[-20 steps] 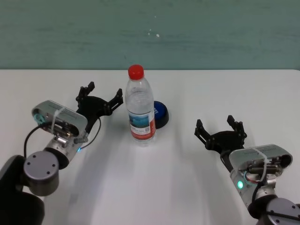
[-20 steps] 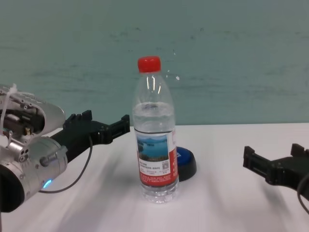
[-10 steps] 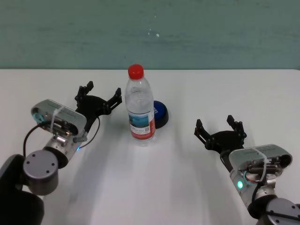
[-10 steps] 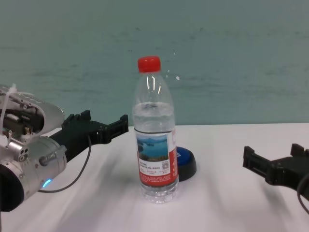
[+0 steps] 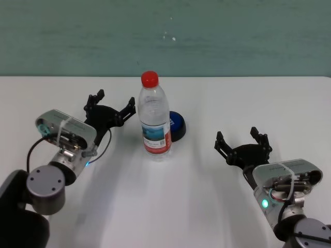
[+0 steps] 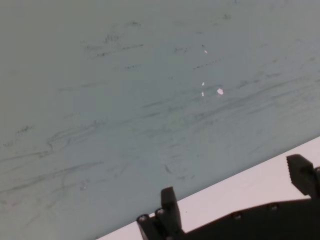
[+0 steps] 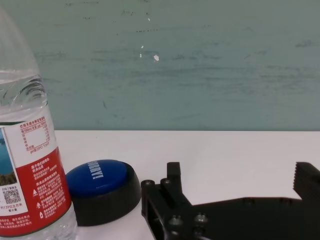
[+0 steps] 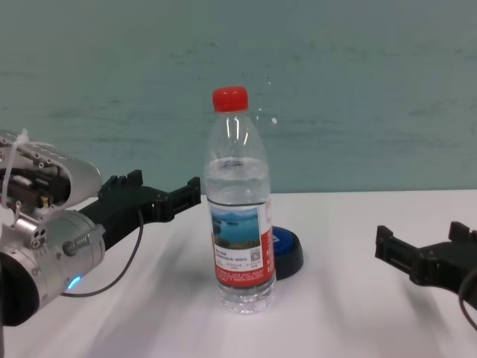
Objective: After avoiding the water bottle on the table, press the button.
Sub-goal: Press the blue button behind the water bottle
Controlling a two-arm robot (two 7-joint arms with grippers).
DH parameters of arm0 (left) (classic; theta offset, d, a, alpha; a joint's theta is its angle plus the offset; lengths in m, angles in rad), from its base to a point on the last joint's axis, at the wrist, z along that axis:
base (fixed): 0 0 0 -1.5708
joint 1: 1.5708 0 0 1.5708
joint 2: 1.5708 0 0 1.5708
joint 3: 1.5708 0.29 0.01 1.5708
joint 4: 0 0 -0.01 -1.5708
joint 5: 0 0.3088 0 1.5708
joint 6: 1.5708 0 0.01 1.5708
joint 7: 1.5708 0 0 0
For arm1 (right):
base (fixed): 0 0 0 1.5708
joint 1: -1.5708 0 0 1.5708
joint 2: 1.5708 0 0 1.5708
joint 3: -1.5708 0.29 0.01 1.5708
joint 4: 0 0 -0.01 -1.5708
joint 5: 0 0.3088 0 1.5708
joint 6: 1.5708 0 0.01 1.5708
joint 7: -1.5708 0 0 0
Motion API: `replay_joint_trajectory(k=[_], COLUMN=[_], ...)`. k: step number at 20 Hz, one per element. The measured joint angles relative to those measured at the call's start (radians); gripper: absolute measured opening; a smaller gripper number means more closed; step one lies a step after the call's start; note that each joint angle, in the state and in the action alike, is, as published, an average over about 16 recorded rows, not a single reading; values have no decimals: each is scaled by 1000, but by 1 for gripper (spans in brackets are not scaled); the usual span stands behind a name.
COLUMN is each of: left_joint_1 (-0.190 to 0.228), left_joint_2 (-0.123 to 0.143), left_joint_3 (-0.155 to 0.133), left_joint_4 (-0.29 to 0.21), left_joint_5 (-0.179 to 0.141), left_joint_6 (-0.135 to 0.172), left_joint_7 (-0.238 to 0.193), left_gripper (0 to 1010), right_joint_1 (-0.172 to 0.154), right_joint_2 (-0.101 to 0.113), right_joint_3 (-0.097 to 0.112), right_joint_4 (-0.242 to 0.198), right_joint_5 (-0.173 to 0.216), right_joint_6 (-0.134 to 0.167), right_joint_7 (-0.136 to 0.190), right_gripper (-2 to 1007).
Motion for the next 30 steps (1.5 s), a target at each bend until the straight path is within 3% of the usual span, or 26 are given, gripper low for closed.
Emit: replay_joint_trajectory(k=[15, 30], left_joint_1=[1, 94], left_joint_2=[13, 51], left_joint_3=[-26, -92], left_joint_4=[-7, -135], left_joint_5=[-14, -73], left_joint_6=[9, 46], left_joint_7=[3, -9], left_gripper=[1010, 1010], right_joint_1=[0, 0], right_joint_2=[0, 0], right_joint_3=[0, 0], right_joint_4=[0, 0], right_joint_5=[0, 0], right_joint_6=[0, 0], right_joint_7=[0, 0], right_gripper=[1004, 1004])
